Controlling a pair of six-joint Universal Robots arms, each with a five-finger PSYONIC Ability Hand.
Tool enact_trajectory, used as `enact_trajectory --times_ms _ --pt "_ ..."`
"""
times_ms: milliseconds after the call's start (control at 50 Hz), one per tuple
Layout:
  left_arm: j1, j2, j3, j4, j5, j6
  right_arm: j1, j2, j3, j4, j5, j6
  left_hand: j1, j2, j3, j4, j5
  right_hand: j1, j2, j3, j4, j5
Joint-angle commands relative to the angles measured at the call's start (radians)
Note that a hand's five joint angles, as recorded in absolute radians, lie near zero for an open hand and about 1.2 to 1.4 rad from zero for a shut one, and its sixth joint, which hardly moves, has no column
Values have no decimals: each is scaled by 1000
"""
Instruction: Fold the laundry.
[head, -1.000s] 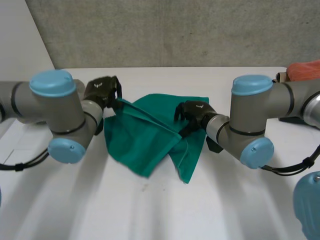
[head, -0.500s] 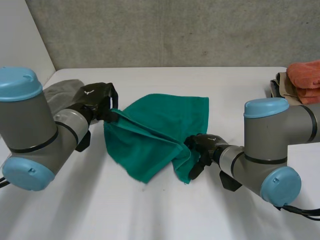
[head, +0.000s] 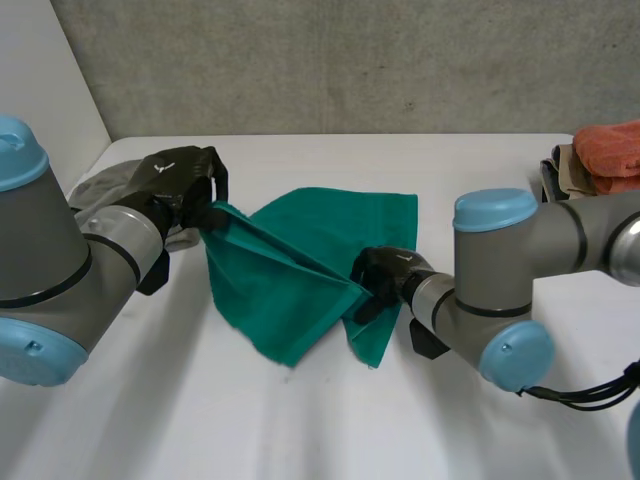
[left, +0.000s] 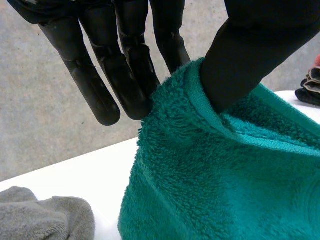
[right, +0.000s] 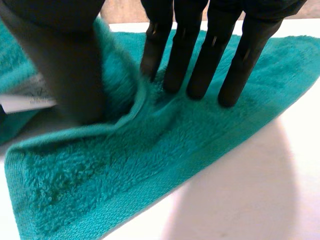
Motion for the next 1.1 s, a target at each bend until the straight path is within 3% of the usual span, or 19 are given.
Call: enact_trajectory --times_ms 20,100,160,220,260,340,460,600,680,760,880,1000,1100 --pt "4 24 12 0 0 1 12 25 -38 -24 33 -11 234 200 204 197 241 644 644 664 663 661" --pt "27 56 17 -18 0 3 -10 -82 -10 -96 53 -69 234 200 204 197 241 644 644 664 663 661" --pt "58 81 8 -58 0 32 -36 -260 63 -93 21 -266 234 200 204 197 241 644 644 664 663 661" --pt "85 89 -4 -121 3 118 -63 -398 141 -55 -20 -570 234 200 204 197 241 644 644 664 663 661" --pt "92 87 -12 -152 6 171 -73 -437 175 -26 -19 -749 234 200 204 197 241 644 644 664 663 661" --pt "95 64 -38 -202 23 313 -71 -443 191 45 27 -888 234 200 204 197 241 644 644 664 663 661" --pt "79 -103 -41 -187 23 429 -65 -425 183 135 59 -913 234 200 204 197 241 644 644 664 663 661" --pt "67 -239 138 -23 20 442 -60 -221 -1 97 82 -930 234 200 204 197 241 644 644 664 663 661" --pt "65 -255 308 121 25 442 -57 -161 -168 -47 117 -890 234 200 204 197 241 644 644 664 663 661" --pt "67 -246 462 265 32 436 -63 -170 -254 -295 144 -789 234 200 204 197 241 644 644 664 663 661" --pt "62 -212 560 446 100 420 -65 -308 -230 -641 188 -695 234 200 204 197 241 644 644 664 663 661" --pt "61 -111 507 424 110 370 -67 -392 -116 -699 150 -695 234 200 204 197 241 644 644 664 663 661" --pt "61 -28 318 300 112 362 -76 -415 55 -658 92 -693 234 200 204 197 241 644 644 664 663 661"
